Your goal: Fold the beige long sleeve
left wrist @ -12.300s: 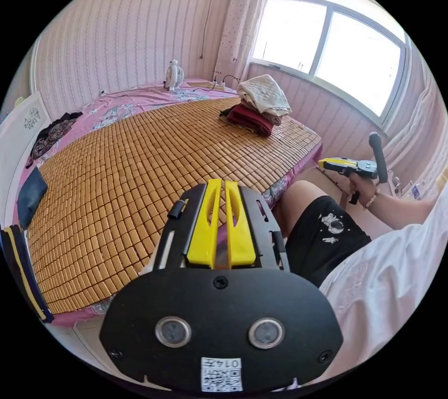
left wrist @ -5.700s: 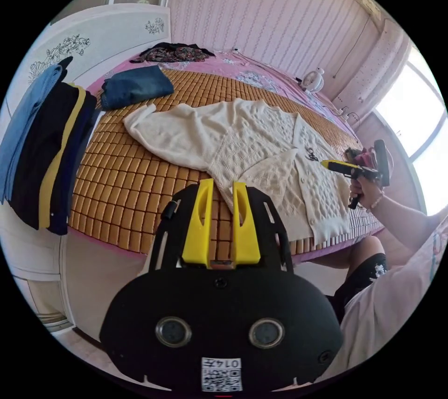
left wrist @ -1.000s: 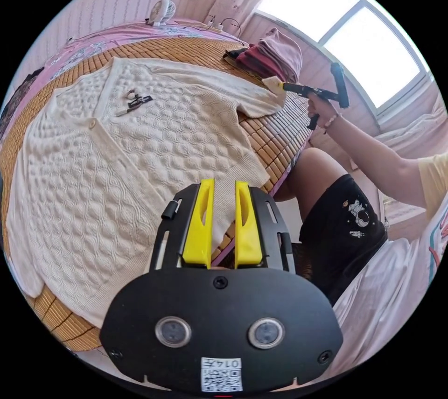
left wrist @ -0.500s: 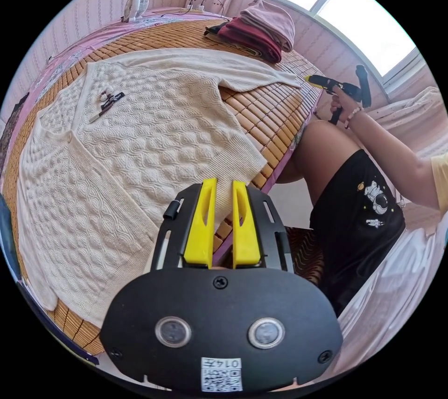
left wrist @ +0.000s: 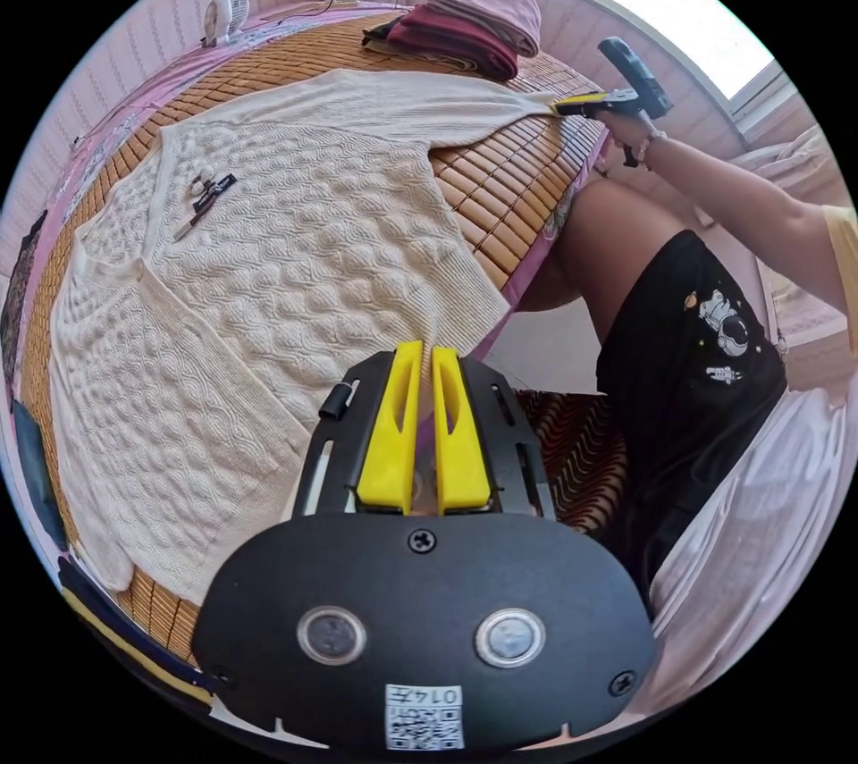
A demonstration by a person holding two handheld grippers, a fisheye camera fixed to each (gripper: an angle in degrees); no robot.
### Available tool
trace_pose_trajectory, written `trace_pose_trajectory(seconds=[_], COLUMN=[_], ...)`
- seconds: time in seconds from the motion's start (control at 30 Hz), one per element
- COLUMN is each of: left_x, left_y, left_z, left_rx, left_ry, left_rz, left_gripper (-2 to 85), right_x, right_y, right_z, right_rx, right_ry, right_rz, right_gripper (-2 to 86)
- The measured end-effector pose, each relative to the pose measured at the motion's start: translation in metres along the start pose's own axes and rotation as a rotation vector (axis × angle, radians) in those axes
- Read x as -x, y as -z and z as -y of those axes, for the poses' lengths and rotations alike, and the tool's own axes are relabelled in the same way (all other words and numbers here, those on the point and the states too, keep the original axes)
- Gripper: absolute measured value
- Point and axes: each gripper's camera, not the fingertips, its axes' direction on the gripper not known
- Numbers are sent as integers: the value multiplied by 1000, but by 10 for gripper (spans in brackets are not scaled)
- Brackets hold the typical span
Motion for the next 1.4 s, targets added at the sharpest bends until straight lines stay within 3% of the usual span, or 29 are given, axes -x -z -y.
trace_pose_trajectory(seconds=[0.2, 0.43, 0.5, 0.63, 0.73, 0.83, 1.03, 1.1, 1.4], left_x=[-8, 19, 30, 32, 7, -25, -54, -59, -71], left_y=[15, 73, 84, 108, 116, 101, 74, 76, 102], left_z=[-23, -113, -141, -195, -216, -219, -229, -239, -328], left_rx=[-89, -286, -306, -411, -482, -402, -222, -236, -601], left_ry=[56, 280, 364, 483, 462, 400, 322, 307, 390], left_rz=[-60, -124, -74, 40, 188, 275, 319, 286, 143], left_gripper=[52, 51, 51, 48, 11, -5, -10, -10, -10], right_x=[-21, 39, 56, 92, 127, 167, 228, 232, 257], right_y=[11, 90, 107, 155, 186, 203, 223, 217, 224], right_z=[-9, -49, -57, -83, -109, -137, -183, -185, -220], right_rx=[-22, -210, -228, -338, -415, -415, -533, -479, -434], right_ry=[-109, 76, 96, 104, 129, 156, 253, 243, 378], right_rz=[136, -73, -25, 255, 423, 491, 126, 160, 251], right_gripper=[-1, 17, 45, 60, 53, 30, -7, -9, -9])
